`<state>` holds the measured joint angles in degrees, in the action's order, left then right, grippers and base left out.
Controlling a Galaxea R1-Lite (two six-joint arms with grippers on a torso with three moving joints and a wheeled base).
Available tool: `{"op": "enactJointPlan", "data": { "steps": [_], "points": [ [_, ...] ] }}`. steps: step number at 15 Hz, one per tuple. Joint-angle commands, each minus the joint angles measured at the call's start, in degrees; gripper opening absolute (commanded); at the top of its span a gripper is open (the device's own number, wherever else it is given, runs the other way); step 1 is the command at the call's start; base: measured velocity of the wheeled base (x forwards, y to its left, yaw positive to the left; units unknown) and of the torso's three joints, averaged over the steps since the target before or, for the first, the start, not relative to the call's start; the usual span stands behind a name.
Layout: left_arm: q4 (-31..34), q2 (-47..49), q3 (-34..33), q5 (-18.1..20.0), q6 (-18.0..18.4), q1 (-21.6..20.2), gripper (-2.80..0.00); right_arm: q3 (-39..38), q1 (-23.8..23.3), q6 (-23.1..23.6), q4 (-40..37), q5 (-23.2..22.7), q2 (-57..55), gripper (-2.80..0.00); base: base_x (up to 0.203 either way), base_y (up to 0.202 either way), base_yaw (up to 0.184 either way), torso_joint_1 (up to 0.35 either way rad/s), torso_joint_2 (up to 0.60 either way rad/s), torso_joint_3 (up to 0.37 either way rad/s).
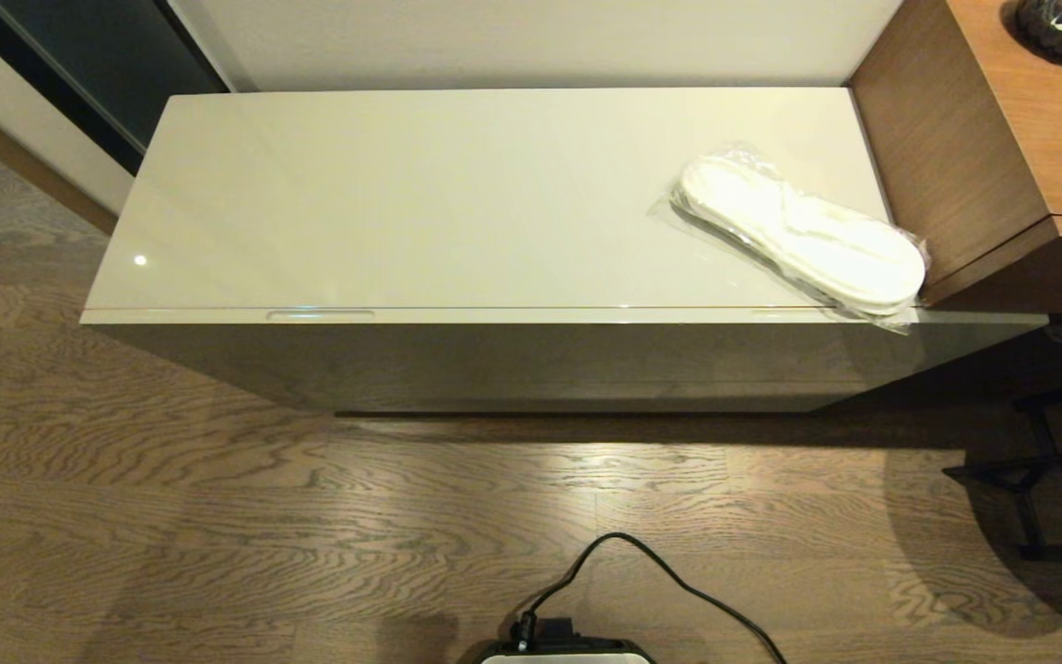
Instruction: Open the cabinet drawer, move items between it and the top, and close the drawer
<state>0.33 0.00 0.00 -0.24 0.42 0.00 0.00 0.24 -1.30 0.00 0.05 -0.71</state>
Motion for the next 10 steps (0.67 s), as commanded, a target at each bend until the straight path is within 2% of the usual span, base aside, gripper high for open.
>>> {"op": "enactJointPlan", "data": {
  "steps": [1, 10],
  "points": [
    [0.02, 0.09, 0.00, -0.02, 0.02, 0.00, -2.80, -0.18, 0.02, -0.01, 0.00, 0.04, 0.00, -2.80, 0.000, 0.000, 0.000, 0.000, 0.00, 0.000],
    [0.02, 0.09, 0.00, -0.02, 0.02, 0.00, -2.80, -0.18, 0.02, -0.01, 0.00, 0.04, 0.00, -2.80, 0.000, 0.000, 0.000, 0.000, 0.00, 0.000]
  ]
}}
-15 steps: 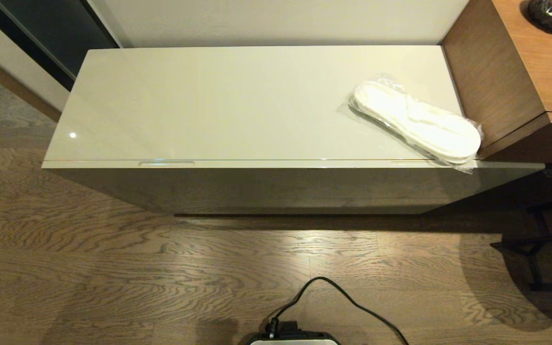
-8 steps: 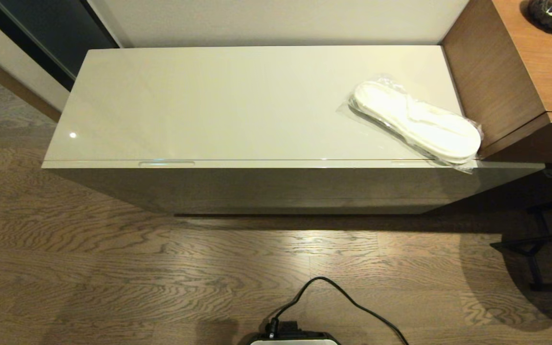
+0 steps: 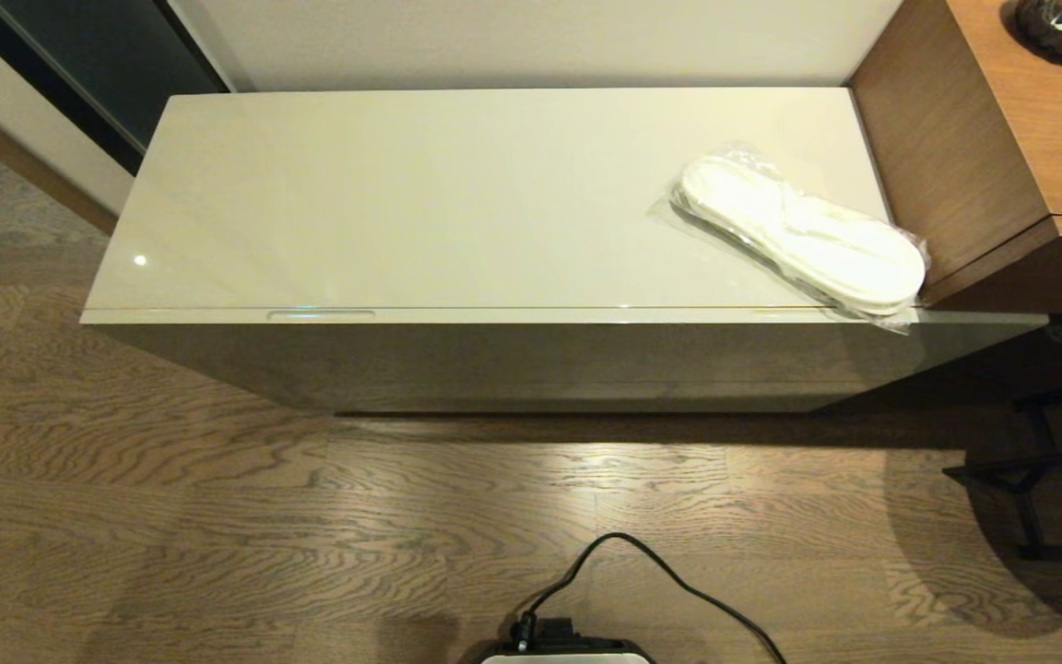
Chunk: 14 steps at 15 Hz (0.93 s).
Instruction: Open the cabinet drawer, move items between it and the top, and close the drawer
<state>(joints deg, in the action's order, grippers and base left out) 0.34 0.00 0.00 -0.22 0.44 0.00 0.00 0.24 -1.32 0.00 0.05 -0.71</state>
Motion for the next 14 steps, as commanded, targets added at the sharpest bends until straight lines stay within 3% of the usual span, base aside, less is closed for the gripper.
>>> {"op": "enactJointPlan", "data": {
  "steps": [1, 14],
  "points": [
    [0.01, 0.09, 0.00, -0.04, 0.00, 0.00, -2.80, -0.18, 0.02, 0.00, 0.00, 0.04, 0.00, -2.80, 0.000, 0.000, 0.000, 0.000, 0.00, 0.000],
    [0.01, 0.09, 0.00, -0.04, 0.00, 0.00, -2.80, -0.18, 0.02, 0.00, 0.00, 0.04, 0.00, -2.80, 0.000, 0.000, 0.000, 0.000, 0.00, 0.000]
  ]
}}
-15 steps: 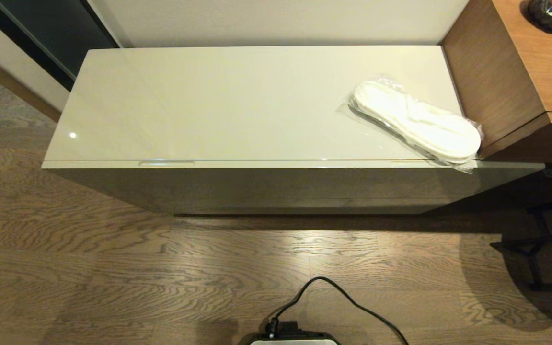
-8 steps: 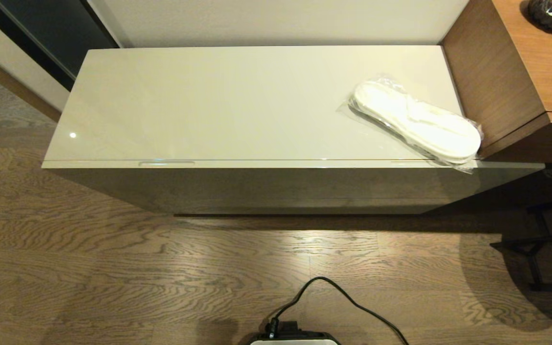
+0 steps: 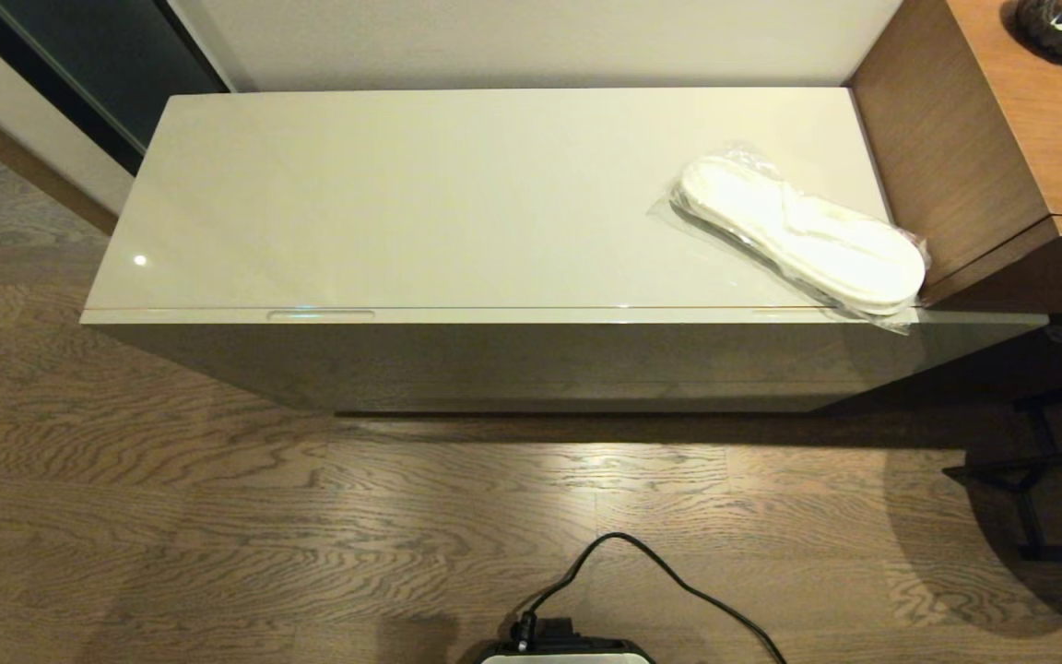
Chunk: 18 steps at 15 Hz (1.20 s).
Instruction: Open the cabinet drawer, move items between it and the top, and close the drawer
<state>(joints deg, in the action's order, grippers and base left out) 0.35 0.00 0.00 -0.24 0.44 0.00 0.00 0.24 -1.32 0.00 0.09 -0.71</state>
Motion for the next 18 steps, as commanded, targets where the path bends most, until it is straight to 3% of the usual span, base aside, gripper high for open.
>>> {"op": "enactJointPlan", "data": {
  "steps": [1, 18],
  "points": [
    [0.00, 0.09, 0.00, -0.03, -0.08, 0.00, -2.80, -0.18, 0.02, 0.00, 0.00, 0.00, 0.00, -2.80, 0.000, 0.000, 0.000, 0.000, 0.00, 0.000],
    [0.00, 0.09, 0.00, -0.03, 0.00, 0.00, -2.80, -0.18, 0.02, 0.00, 0.00, 0.00, 0.00, -2.80, 0.000, 0.000, 0.000, 0.000, 0.00, 0.000]
  ]
}}
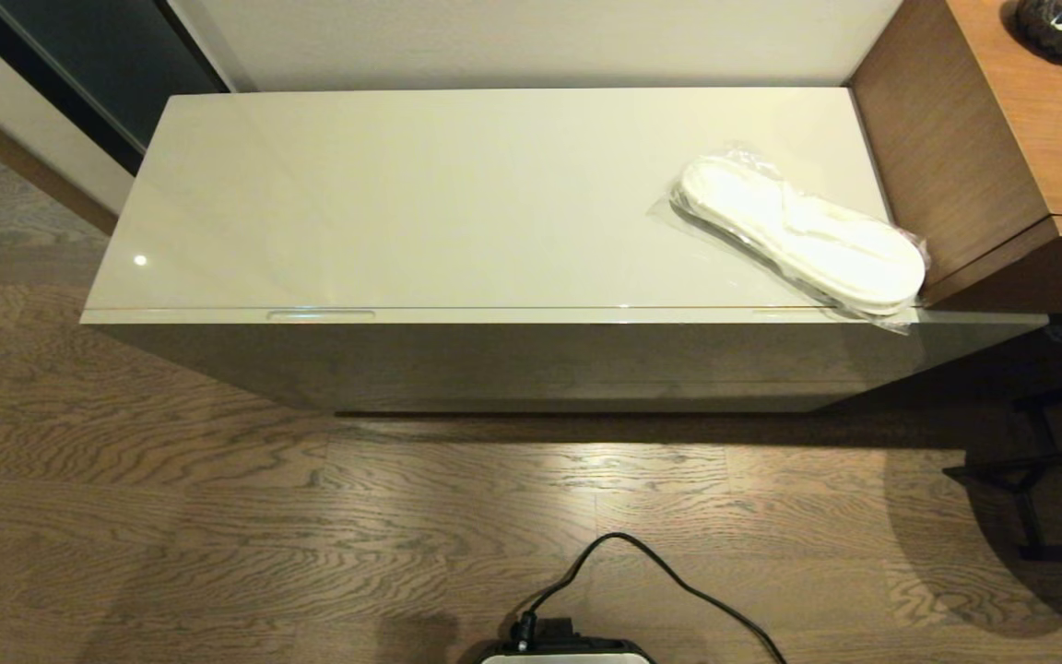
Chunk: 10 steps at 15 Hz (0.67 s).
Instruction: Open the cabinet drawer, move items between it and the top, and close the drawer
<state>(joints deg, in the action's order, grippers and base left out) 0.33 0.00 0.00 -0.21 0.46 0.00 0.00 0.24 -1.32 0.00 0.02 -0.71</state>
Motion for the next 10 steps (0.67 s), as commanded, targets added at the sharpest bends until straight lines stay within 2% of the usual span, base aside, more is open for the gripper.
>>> {"op": "enactJointPlan", "data": {
  "steps": [1, 10],
  "points": [
    [0.02, 0.09, 0.00, -0.05, -0.02, 0.00, -2.80, -0.18, 0.02, 0.00, 0.00, -0.02, 0.00, -2.80, 0.000, 0.000, 0.000, 0.000, 0.00, 0.000],
    [0.02, 0.09, 0.00, -0.05, -0.02, 0.00, -2.80, -0.18, 0.02, 0.00, 0.00, -0.02, 0.00, -2.80, 0.000, 0.000, 0.000, 0.000, 0.00, 0.000]
  ]
}}
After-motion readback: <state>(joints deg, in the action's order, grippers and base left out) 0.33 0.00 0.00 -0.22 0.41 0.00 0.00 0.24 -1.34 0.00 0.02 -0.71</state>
